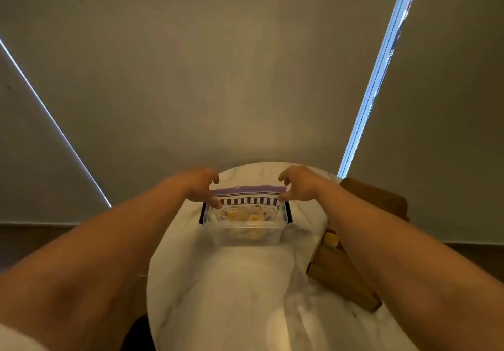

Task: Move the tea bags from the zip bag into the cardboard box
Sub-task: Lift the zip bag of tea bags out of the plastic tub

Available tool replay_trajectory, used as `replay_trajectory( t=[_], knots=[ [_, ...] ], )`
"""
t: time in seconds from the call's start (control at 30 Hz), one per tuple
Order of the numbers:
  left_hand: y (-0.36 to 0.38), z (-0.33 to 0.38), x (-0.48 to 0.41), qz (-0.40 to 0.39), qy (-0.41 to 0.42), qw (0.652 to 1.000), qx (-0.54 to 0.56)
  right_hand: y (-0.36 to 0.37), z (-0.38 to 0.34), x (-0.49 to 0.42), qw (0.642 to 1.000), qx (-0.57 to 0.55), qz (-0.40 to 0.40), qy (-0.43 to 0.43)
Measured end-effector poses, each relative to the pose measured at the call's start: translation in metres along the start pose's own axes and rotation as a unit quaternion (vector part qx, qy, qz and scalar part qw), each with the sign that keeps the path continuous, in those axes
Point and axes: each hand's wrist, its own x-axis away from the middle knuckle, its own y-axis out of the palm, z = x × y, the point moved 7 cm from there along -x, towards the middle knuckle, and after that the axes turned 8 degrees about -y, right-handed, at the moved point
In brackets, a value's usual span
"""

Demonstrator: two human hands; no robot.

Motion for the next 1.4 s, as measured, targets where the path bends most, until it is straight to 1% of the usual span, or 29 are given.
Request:
replay_trajectory(
  t=[0.13, 0.23, 0.37, 0.57, 0.73, 0.87, 0.97, 1.07, 1.13, 1.27, 1.4],
  knots=[
    [0.018, -0.001, -0.005, 0.011, 0.0, 1.0, -0.019, 0.013, -0.001, -0.002, 1.0, 0.021, 0.01, 0.014],
    [0.027, -0.001, -0.01, 0.015, 0.002, 1.0, 0.008, 0.021, 0.0, -0.007, 0.999, 0.008, 0.028, 0.019],
    [0.028, -0.006, -0.02, 0.039, -0.016, 0.998, 0.038, 0.026, 0.002, -0.012, 0.998, -0.022, 0.053, 0.036],
    [0.019, -0.008, -0.03, 0.077, -0.012, 0.992, 0.1, 0.011, 0.012, -0.023, 0.995, -0.044, 0.085, 0.041],
    [-0.003, -0.011, -0.034, 0.136, -0.002, 0.979, 0.15, -0.008, 0.017, -0.032, 0.988, -0.097, 0.121, 0.026],
    [-0.021, -0.021, -0.034, 0.182, -0.008, 0.963, 0.199, -0.028, 0.018, -0.035, 0.977, -0.113, 0.179, 0.003],
    [-0.033, -0.026, -0.031, 0.224, 0.009, 0.938, 0.263, -0.044, 0.013, -0.031, 0.966, -0.133, 0.222, -0.02],
    [-0.04, -0.028, -0.025, 0.24, 0.047, 0.901, 0.358, -0.061, 0.001, -0.021, 0.95, -0.151, 0.27, -0.051],
    [-0.045, -0.027, -0.019, 0.261, 0.071, 0.878, 0.394, -0.072, -0.006, -0.012, 0.937, -0.154, 0.305, -0.072],
    [-0.054, -0.022, 0.002, 0.32, 0.119, 0.832, 0.438, -0.083, -0.016, 0.011, 0.907, -0.19, 0.359, -0.113],
    [-0.054, -0.016, 0.027, 0.366, 0.151, 0.798, 0.454, -0.084, -0.024, 0.04, 0.877, -0.201, 0.411, -0.145]
  ],
)
